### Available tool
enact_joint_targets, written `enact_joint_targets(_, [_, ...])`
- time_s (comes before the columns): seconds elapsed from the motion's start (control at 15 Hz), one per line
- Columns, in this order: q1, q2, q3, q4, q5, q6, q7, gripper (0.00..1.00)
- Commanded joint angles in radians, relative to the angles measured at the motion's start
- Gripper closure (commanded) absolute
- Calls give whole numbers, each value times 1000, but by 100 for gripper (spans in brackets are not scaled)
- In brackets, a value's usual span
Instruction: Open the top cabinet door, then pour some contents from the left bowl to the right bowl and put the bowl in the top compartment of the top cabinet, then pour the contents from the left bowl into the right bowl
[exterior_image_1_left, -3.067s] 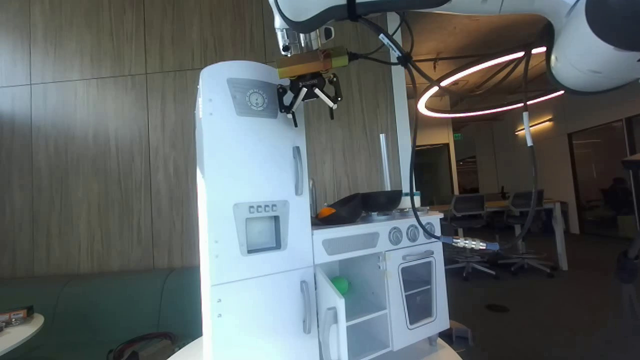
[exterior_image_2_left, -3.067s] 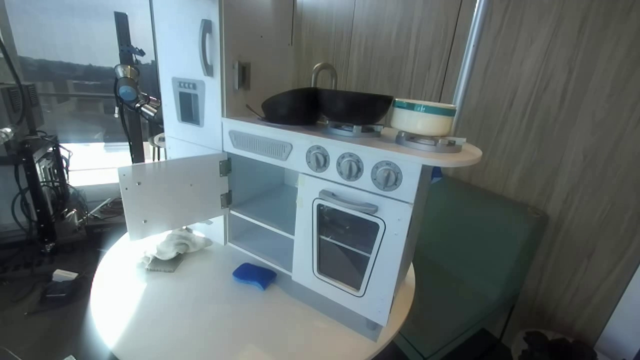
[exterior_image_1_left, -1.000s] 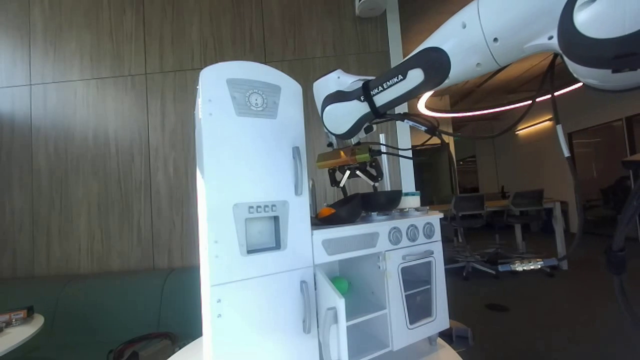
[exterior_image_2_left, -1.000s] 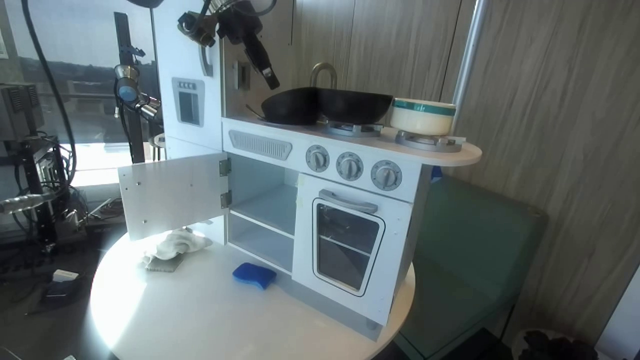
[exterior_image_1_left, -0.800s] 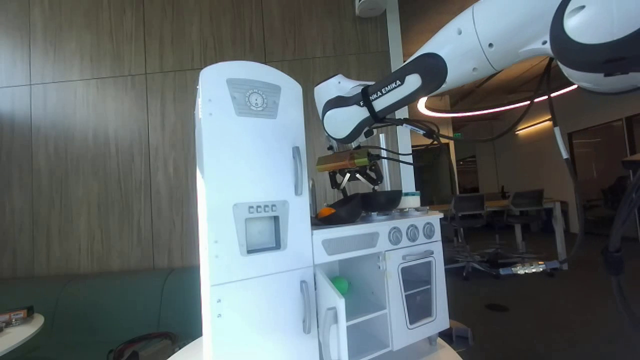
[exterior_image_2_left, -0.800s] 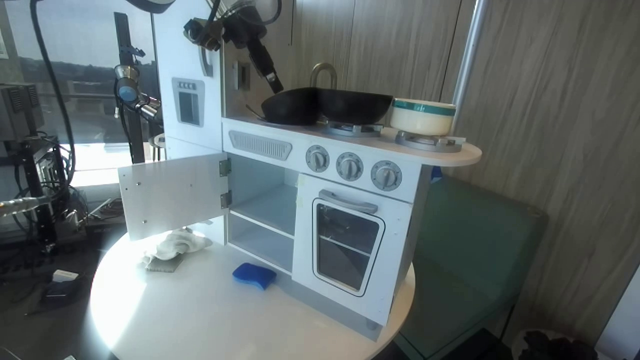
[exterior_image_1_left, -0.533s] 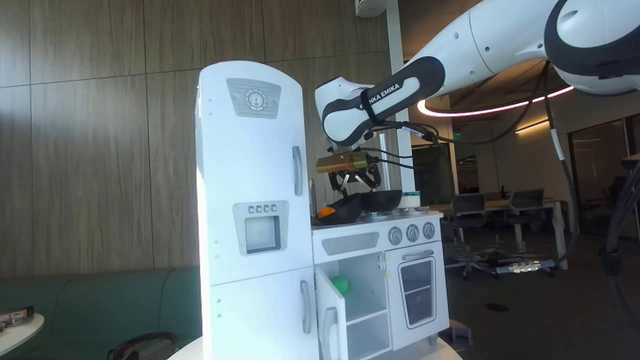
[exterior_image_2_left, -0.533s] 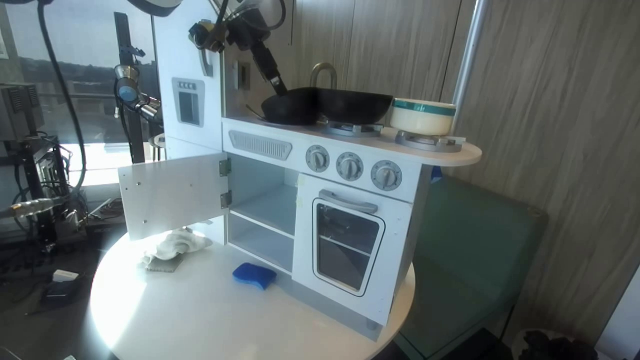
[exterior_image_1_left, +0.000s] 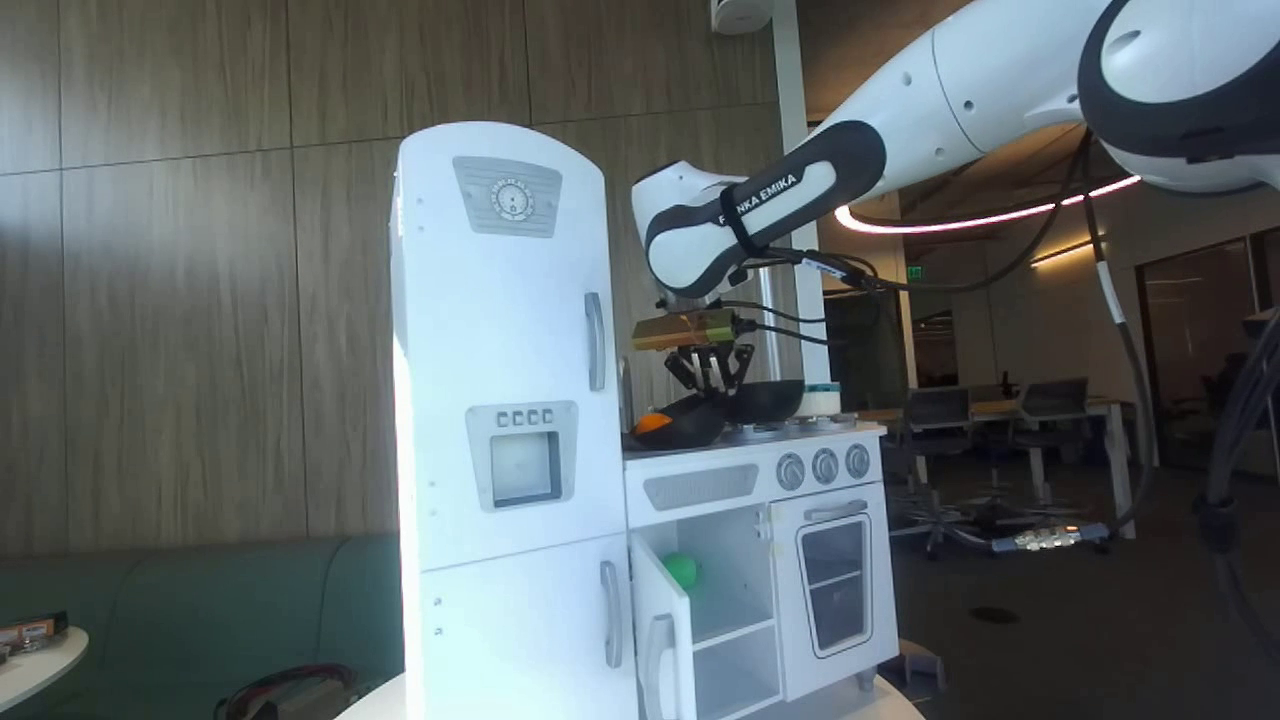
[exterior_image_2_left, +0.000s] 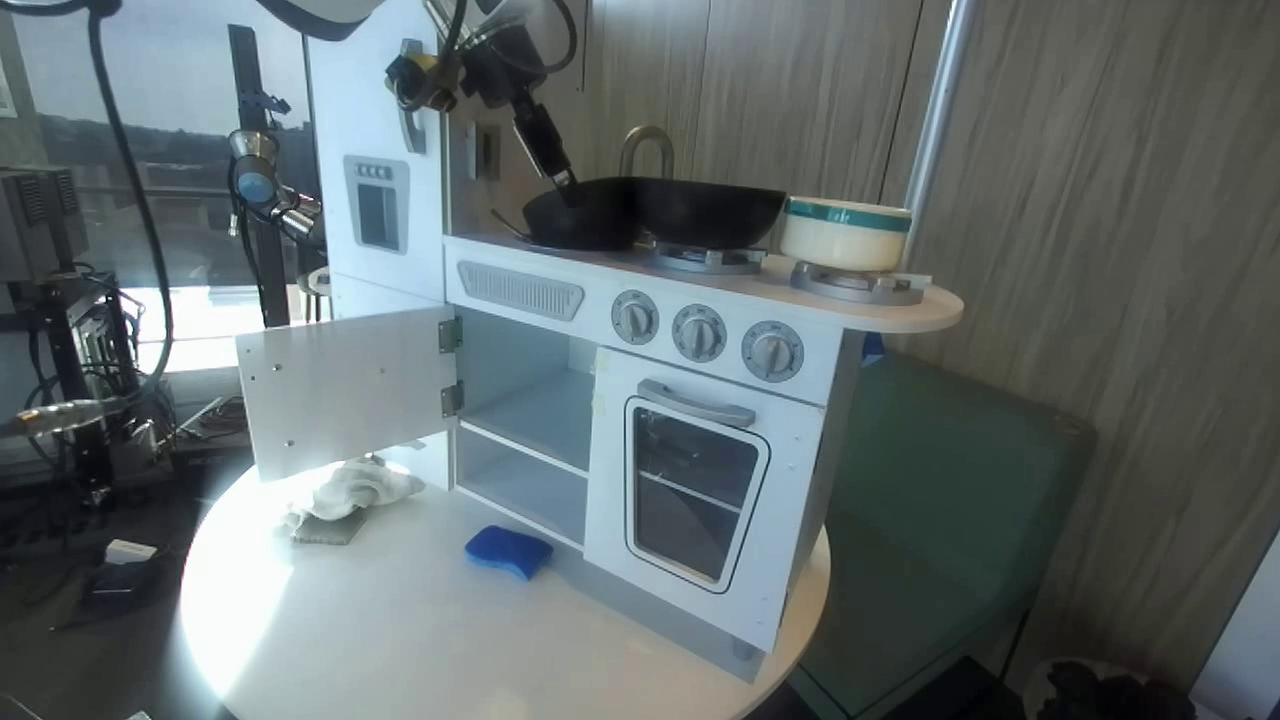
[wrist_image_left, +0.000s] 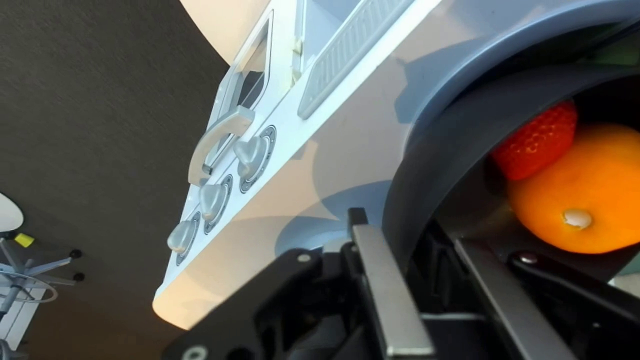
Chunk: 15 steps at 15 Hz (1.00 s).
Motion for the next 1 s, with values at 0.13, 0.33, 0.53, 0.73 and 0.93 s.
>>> enact_joint_targets(0.13, [10,8,-11,27,26,36,-3,99])
enact_joint_targets(0.33, [21,-61,-1,-58,33,62,21,99])
enact_joint_targets(0.53, [24,-121,10,-95,15,46,45,99])
enact_joint_targets(0.73, [18,-173,24,-128,6,23,54,99])
enact_joint_targets(0.93, [13,-199,39,-139,23,-25,76,99])
